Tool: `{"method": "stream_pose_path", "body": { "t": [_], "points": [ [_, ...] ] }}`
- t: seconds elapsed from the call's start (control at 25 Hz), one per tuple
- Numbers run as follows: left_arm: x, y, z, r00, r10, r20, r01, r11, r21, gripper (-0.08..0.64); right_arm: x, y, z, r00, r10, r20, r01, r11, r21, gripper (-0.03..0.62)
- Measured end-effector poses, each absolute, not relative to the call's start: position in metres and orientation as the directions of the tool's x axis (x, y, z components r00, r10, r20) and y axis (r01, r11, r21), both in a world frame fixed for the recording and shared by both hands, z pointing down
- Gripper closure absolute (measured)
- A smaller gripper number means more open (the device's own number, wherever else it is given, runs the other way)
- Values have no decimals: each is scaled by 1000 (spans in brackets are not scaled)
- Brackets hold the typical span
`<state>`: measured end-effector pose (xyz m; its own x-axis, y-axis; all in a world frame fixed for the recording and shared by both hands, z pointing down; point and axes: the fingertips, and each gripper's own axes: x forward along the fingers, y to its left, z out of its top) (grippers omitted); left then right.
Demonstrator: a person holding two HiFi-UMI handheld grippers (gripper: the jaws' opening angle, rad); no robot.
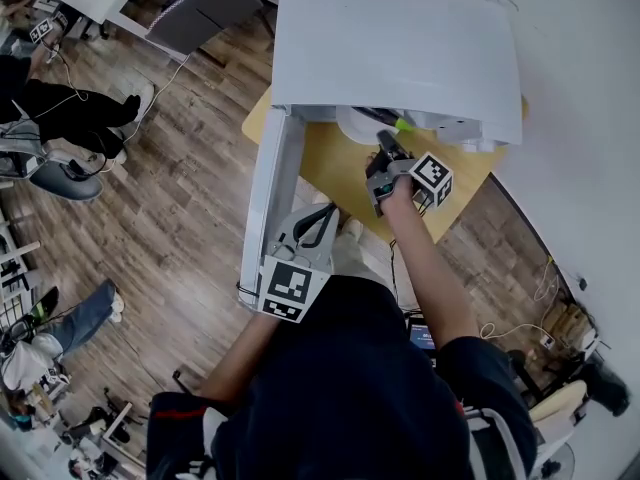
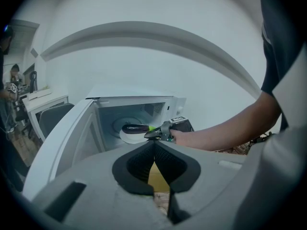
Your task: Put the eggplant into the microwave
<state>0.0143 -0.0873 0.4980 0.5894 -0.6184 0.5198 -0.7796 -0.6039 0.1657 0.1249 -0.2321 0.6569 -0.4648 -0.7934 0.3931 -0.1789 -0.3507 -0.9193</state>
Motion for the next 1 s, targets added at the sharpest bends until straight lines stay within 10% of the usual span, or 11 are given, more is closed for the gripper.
{"method": "stream_pose_path", "body": {
  "t": [1.0],
  "points": [
    [16, -84, 494, 616, -613, 495, -766, -613, 194, 543, 119, -250, 658, -476, -798, 370, -154, -339, -928, 569]
  ]
}}
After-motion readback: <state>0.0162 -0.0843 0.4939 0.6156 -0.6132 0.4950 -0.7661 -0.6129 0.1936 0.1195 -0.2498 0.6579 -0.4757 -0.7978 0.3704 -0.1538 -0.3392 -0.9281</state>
